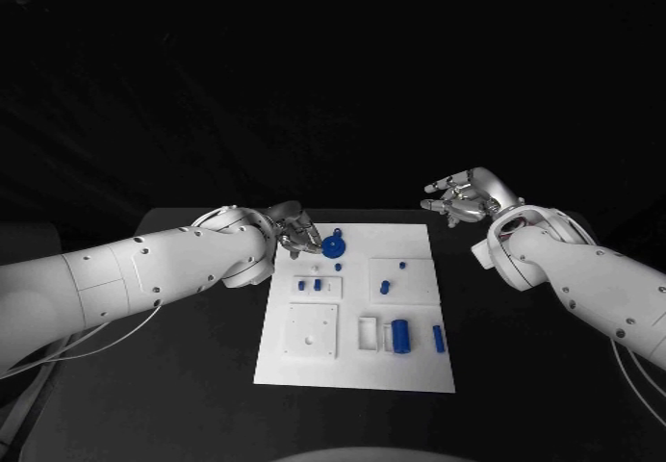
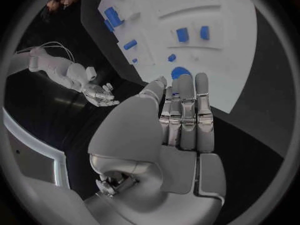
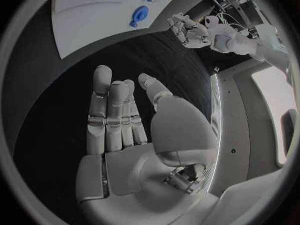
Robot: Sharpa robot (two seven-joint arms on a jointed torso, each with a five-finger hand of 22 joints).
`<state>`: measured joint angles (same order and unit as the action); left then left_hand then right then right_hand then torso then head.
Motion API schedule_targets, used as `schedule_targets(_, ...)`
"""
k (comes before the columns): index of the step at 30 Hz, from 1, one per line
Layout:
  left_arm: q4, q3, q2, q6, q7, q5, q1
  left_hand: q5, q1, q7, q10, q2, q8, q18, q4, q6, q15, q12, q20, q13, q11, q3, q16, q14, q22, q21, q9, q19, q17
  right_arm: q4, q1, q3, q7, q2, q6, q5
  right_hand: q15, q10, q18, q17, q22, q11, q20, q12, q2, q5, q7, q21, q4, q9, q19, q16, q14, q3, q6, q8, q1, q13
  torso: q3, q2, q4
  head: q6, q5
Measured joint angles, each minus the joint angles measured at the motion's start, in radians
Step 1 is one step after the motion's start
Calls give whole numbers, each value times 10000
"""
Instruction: Assemble the parts on the task board
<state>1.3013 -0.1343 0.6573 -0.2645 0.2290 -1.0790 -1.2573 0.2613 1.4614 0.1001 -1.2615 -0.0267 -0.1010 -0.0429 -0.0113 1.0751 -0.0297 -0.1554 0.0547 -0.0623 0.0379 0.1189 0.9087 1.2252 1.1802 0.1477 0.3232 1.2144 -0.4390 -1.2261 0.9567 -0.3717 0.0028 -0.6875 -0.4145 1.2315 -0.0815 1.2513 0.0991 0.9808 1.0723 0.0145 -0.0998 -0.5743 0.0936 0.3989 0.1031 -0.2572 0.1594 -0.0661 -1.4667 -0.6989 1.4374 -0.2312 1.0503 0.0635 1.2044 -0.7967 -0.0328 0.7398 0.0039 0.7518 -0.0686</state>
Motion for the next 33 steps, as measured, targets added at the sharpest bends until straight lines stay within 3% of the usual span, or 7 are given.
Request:
schedule_targets(4, -313, -381, -393, -359, -956, -495, 10, -556, 61, -11, -109, -12, 344, -133, 618, 281, 9, 768, -19, 0, 109, -59, -265, 333, 360, 158, -1043, 121, 28, 13, 0, 0, 11, 19, 0, -51, 29, 37, 0, -176, -43, -5, 0, 450, 0, 0, 16, 0, 30, 0, 0, 316, -29, -92, -16, 0, 0, 605, 0, 6, -4, -43, -5)
schedule_targets(8, -621, -711, -745, -601, -1569, -1272, 66, -1078, 97, -63, -143, -48, 345, -194, 941, 333, -9, 909, -22, 14, 104, -77, -266, 673, 571, 266, -1571, 309, 2, 28, 0, 0, 39, 54, -5, -127, 69, 251, -10, -538, -43, -36, 0, 1300, 27, 0, 17, 58, 52, 0, 0, 859, 12, -283, -17, 0, -27, 1721, 0, 13, -16, -73, -19)
schedule_targets(11, -841, -865, -965, -685, -1928, -1876, 91, -1279, 97, -20, 44, -48, 345, -258, 1091, 290, -5, 910, -47, 14, 211, -50, -328, 737, 670, 337, -1819, 333, -54, 32, 0, 0, 64, 67, -14, -198, 103, 663, -70, -626, -109, -100, 25, 2436, 72, 0, 50, 173, 93, 0, 20, 1079, 49, -505, -50, 0, -72, 3200, -1, 17, -21, -78, -21)
schedule_targets(12, -908, -894, -1021, -706, -2021, -2060, 97, -1279, 97, -20, 88, -48, 345, -346, 1150, 289, 29, 910, -64, 14, 230, -47, -346, 770, 711, 339, -1909, 350, -74, 30, 0, 0, 74, 71, -19, -219, 118, 799, -101, -640, -135, -78, 54, 2752, 72, 36, 54, 194, 89, 0, 17, 1114, 66, -555, -86, 0, -72, 3605, -1, 16, -22, -81, -21)
schedule_targets(17, -1244, -975, -1252, -795, -2390, -2853, 120, -1048, -70, 16, 364, -210, 345, -352, 1321, 253, 11, 910, -50, 18, 284, -7, -96, 1262, 973, 577, -2184, 728, -298, 11, 0, 0, 108, 100, -43, -308, 118, 875, 13, -621, -169, -88, 54, 3129, 72, 176, 60, 194, 100, 0, 17, 1120, 66, -567, -95, 0, -72, 4290, -7, 17, -18, -100, -22)
schedule_targets(21, -1481, -995, -1417, -831, -2540, -3294, 154, -1036, -287, -3, 712, -246, 345, -567, 1376, 162, -6, 910, -51, 20, 330, 48, 539, 1701, 1176, 803, -2319, 1019, -653, 4, 0, 0, 121, 124, -79, -352, 118, 875, 24, -605, -170, -88, 54, 3129, 72, 242, 60, 193, 100, 0, 18, 1163, 66, -567, -95, 0, -72, 4387, -7, 16, -12, -121, -22)
schedule_targets(33, -2083, -1009, -1841, -654, -2581, -4140, 328, -996, -406, -38, 1186, -365, 344, -583, 1250, 53, 11, 910, -82, 19, 391, 200, 1440, 1828, 1279, 1154, -2463, 1297, -999, -34, 0, 0, 121, 143, -168, -423, 91, 874, 22, -595, -189, -90, 54, 3129, 105, 310, 58, 193, 75, 0, 17, 1163, 94, -591, -93, 0, -106, 4438, -9, 30, -20, -145, -5)
